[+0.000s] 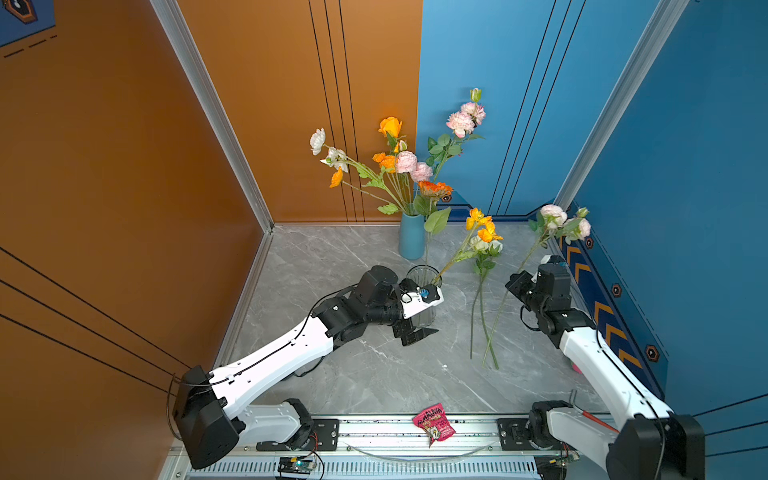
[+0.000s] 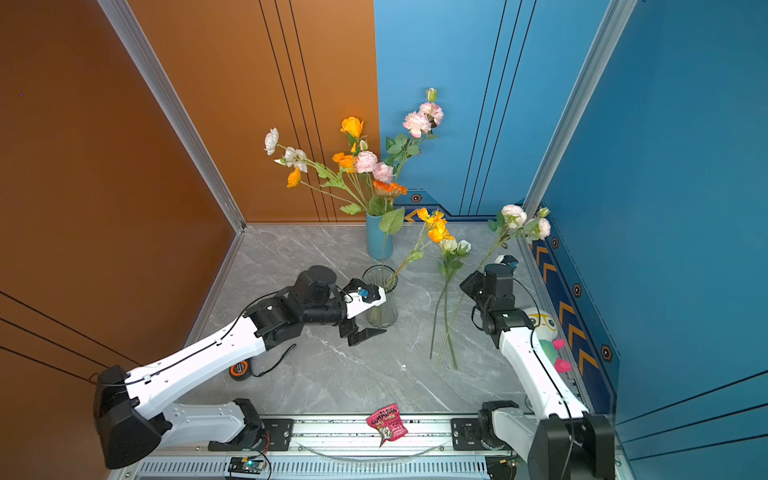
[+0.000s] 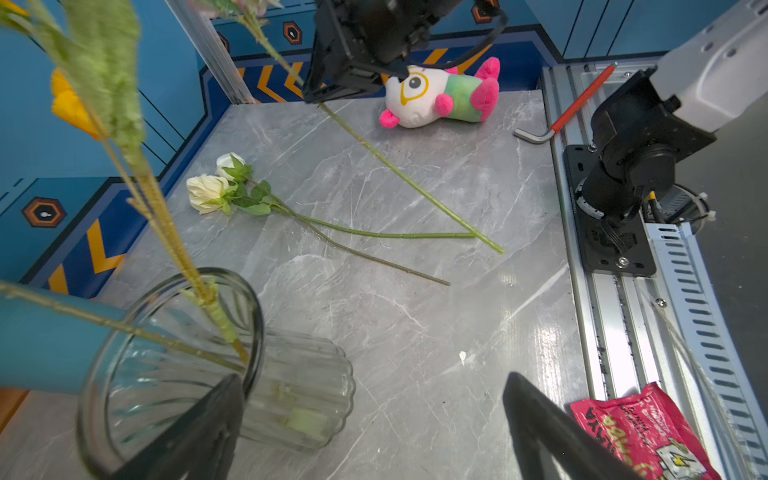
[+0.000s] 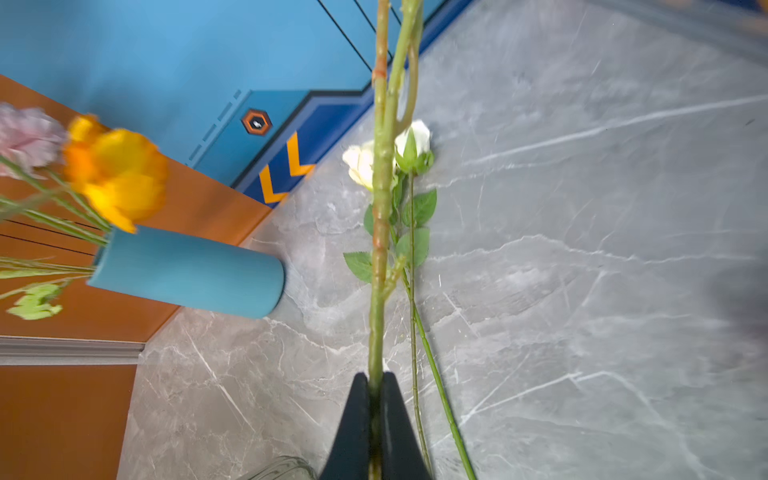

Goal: Arrange the flowers into the vase
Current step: 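Grasp a pink rose stem with the right gripper and lift it, then carry the pink rose upright over the glass vase held by the left gripper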

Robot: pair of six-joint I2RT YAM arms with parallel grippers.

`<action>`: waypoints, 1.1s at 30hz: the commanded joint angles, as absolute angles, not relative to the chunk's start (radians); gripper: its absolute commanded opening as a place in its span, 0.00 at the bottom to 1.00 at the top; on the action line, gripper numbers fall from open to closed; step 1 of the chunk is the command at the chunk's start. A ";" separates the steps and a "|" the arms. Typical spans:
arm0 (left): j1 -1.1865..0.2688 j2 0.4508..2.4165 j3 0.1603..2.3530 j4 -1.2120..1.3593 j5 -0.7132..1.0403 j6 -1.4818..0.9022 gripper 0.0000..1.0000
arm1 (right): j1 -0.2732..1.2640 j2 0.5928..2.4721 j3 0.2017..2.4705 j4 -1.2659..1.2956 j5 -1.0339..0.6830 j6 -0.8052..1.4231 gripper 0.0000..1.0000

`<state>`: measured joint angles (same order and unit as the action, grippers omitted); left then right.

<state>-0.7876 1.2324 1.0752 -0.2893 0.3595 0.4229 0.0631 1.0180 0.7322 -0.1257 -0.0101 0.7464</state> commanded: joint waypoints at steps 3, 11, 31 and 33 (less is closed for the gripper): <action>-0.677 1.159 1.066 -0.240 0.523 0.397 0.98 | 0.082 0.868 0.882 -0.326 0.130 0.613 0.00; -0.555 1.116 1.044 -0.197 0.597 0.373 0.98 | 0.246 0.891 1.134 -0.275 0.148 0.426 0.00; -0.435 1.135 1.039 -0.101 0.703 0.292 0.98 | 0.874 1.208 1.444 0.104 0.280 0.082 0.00; -0.422 1.128 1.037 -0.094 0.706 0.288 0.98 | 0.878 1.244 1.405 0.214 0.282 0.063 0.00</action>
